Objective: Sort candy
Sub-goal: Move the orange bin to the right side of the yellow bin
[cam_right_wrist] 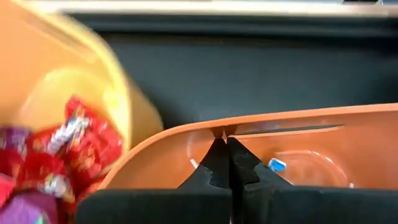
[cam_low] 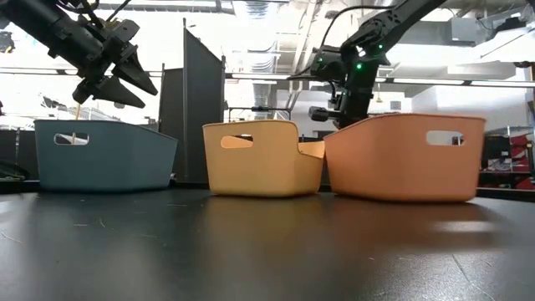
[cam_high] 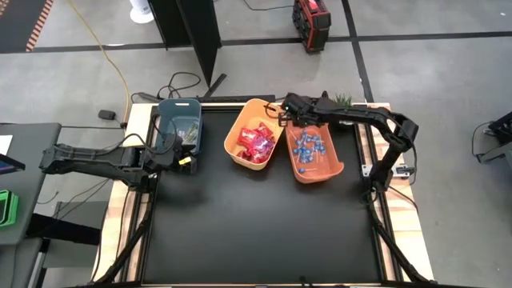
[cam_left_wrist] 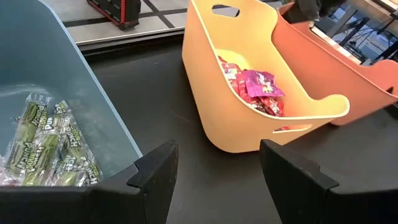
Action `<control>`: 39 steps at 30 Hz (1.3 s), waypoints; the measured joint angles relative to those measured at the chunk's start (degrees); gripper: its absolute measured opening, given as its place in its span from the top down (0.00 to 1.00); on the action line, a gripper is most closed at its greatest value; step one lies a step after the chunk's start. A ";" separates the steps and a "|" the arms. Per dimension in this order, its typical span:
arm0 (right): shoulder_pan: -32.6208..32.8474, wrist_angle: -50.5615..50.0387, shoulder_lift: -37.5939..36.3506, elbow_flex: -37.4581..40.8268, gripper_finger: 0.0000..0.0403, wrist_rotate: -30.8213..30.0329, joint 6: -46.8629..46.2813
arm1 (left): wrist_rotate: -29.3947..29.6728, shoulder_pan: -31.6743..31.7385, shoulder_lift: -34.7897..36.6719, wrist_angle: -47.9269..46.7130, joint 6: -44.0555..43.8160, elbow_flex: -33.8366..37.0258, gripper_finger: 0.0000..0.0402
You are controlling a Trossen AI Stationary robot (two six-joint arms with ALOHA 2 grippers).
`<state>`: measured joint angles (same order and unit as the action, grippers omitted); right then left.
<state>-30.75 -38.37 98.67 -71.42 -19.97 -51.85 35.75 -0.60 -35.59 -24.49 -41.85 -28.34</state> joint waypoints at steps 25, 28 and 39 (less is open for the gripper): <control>-6.42 8.13 0.00 0.00 0.91 3.94 7.54 | 5.71 0.02 -0.02 -5.44 -6.39 0.00 0.45; -4.61 8.43 0.00 0.00 0.86 5.16 8.72 | 8.48 0.02 -0.02 -7.16 -9.55 0.00 0.45; 1.67 5.57 -3.14 0.00 0.77 0.41 6.55 | 7.19 4.01 -0.02 -6.90 -8.94 0.00 0.45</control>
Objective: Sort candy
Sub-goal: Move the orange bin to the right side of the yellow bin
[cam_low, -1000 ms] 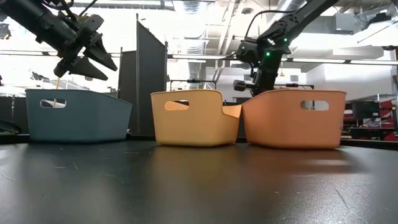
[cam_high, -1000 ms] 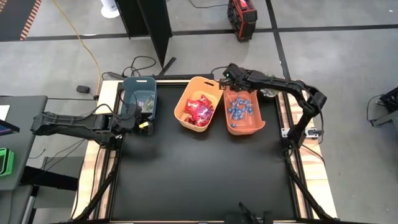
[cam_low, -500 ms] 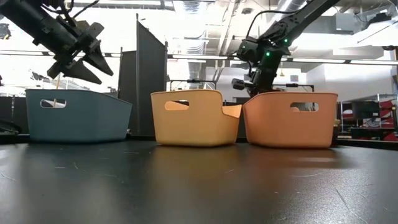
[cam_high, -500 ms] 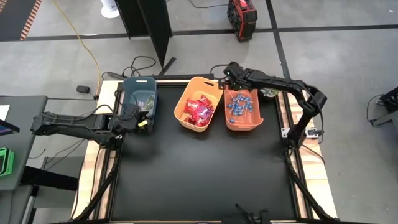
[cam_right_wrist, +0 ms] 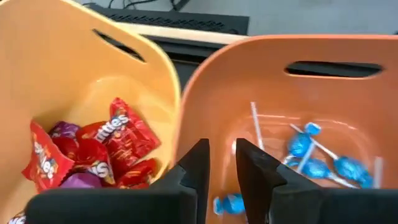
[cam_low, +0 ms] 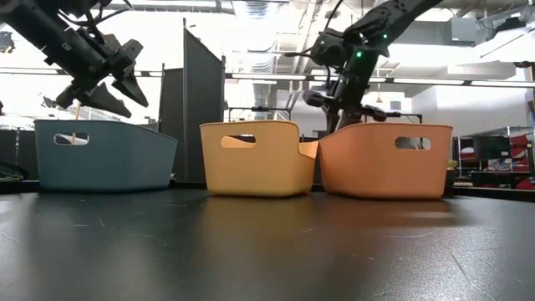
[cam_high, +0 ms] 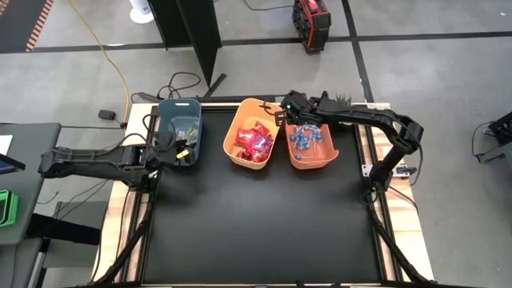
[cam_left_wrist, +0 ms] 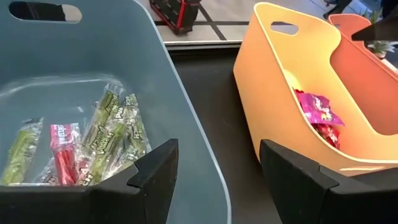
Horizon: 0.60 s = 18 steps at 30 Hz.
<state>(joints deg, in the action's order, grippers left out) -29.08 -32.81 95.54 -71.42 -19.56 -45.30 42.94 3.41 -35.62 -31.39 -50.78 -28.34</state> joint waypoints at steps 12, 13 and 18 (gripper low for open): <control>0.72 3.49 5.23 0.00 0.83 3.00 -5.43 | -0.66 0.25 0.00 0.23 1.05 0.00 0.45; 0.80 5.16 5.88 0.00 0.83 3.62 -6.07 | -0.66 0.25 0.00 0.40 1.05 0.00 0.45; 1.75 11.51 7.81 0.00 0.83 5.29 -8.99 | -0.70 0.25 0.00 1.50 1.05 0.00 0.45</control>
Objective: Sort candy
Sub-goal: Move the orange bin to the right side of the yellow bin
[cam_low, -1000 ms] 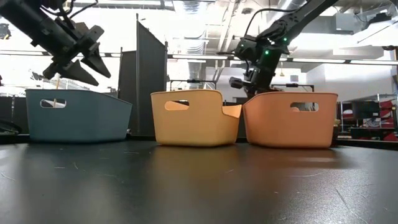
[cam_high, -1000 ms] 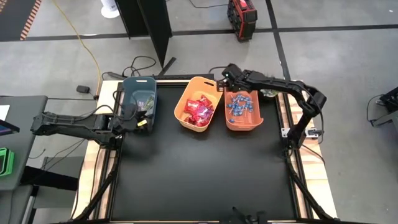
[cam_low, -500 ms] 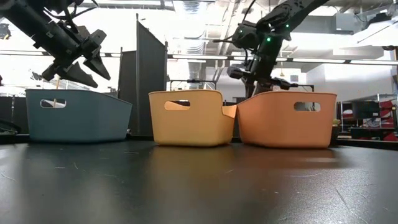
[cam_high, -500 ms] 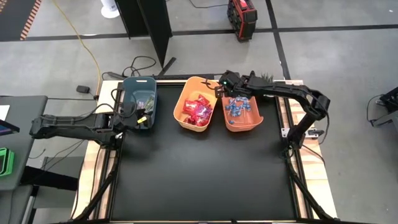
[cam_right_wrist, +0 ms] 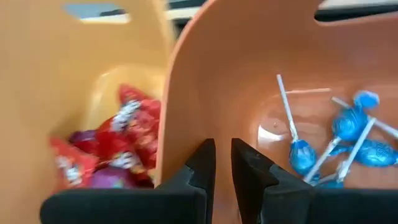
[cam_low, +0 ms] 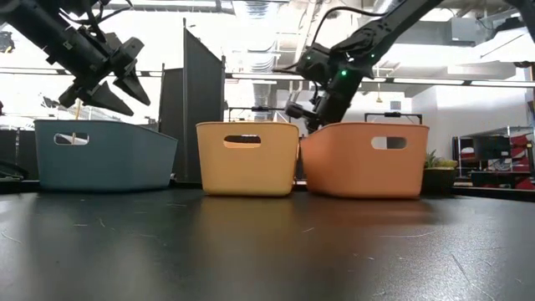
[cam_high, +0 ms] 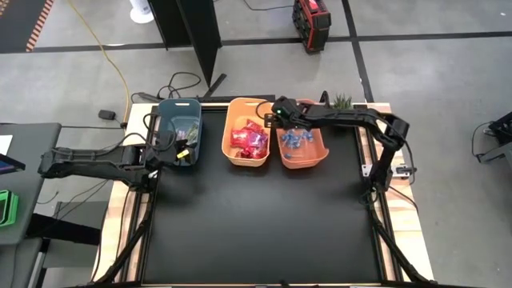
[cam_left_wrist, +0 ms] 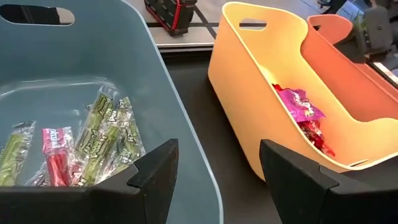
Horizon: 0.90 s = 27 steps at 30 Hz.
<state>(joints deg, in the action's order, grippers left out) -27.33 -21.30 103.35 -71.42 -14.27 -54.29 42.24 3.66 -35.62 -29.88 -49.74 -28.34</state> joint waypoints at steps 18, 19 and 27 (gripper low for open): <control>1.25 8.66 -3.24 0.00 0.83 3.09 1.17 | -0.73 -0.02 0.00 0.93 1.51 0.00 0.45; 1.56 7.09 -4.35 0.00 0.83 2.12 1.57 | -0.79 -0.02 0.00 0.91 1.50 0.00 0.45; 1.19 -14.72 -13.32 0.52 0.87 -7.56 6.01 | -0.87 -0.02 0.00 0.96 1.01 0.00 0.45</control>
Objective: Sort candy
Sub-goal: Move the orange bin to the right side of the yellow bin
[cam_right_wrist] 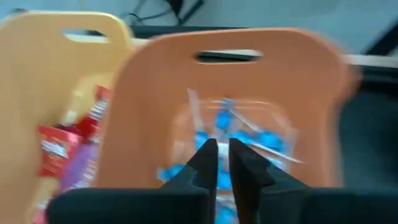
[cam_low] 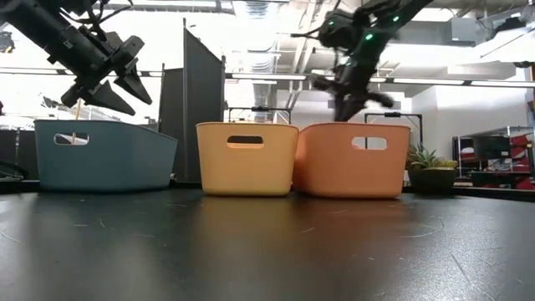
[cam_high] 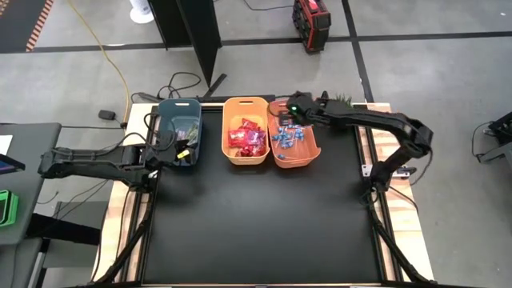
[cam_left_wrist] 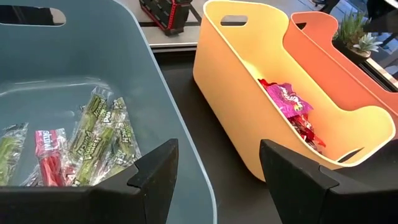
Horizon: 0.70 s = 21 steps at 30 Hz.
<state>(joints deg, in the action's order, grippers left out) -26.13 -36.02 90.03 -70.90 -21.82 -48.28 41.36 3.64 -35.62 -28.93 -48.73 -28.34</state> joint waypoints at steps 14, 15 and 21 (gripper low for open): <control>-9.77 -7.40 -10.20 16.07 1.00 3.86 -0.79 | 0.52 0.00 0.00 0.22 -0.05 0.00 0.45; -10.38 -6.30 -10.12 16.91 1.00 4.98 0.20 | 0.55 0.00 0.00 0.22 -0.03 0.00 0.45; -11.47 -0.50 -10.09 22.43 1.00 8.60 -2.03 | 0.61 0.00 0.00 0.26 0.00 0.00 0.45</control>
<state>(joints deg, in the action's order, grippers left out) -37.60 -36.51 79.94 -48.47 -13.22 -50.32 41.98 3.64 -35.62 -28.67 -48.73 -28.34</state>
